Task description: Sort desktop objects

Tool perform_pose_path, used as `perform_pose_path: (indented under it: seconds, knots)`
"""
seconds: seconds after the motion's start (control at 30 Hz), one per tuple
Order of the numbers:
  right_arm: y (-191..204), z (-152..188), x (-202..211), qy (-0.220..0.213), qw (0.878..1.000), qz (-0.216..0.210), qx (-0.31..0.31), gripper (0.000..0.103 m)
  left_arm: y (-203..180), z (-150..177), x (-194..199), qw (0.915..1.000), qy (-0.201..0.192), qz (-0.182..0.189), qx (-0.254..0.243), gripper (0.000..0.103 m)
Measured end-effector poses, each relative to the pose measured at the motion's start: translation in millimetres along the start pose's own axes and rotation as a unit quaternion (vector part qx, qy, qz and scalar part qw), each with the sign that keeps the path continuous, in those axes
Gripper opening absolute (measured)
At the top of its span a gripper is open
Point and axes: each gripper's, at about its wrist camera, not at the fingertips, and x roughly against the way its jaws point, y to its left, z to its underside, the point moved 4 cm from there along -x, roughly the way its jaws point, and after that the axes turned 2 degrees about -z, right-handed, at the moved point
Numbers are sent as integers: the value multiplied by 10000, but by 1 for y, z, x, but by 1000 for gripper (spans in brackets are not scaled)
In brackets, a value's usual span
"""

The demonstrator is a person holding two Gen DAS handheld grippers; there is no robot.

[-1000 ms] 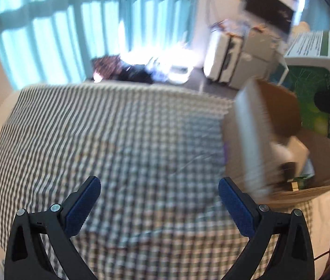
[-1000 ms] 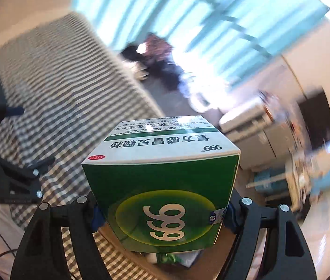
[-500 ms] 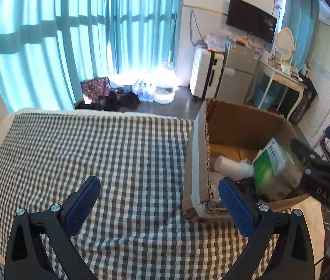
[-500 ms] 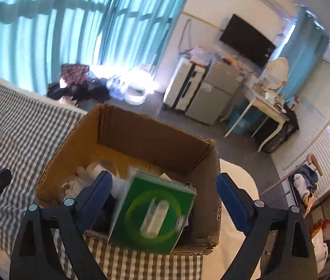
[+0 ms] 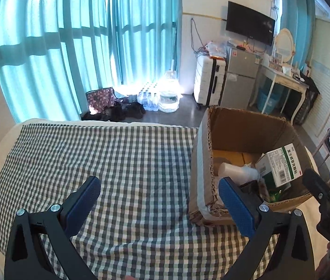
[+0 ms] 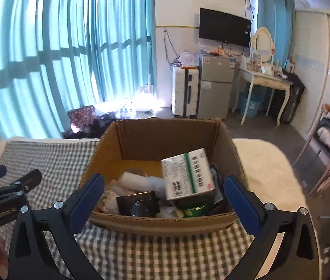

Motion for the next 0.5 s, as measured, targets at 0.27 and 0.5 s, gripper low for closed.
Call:
perform_pose_path:
  seconds: [0.27,0.5]
  knots:
    - [4,13,-14,166,9996,-180,-104,103,-2,3,-2,9999,-47,-96,-92,103]
    - [5,18,-19,305,9992,-230,-98,103,0,4,-3,9999,-131,-62,-77,103]
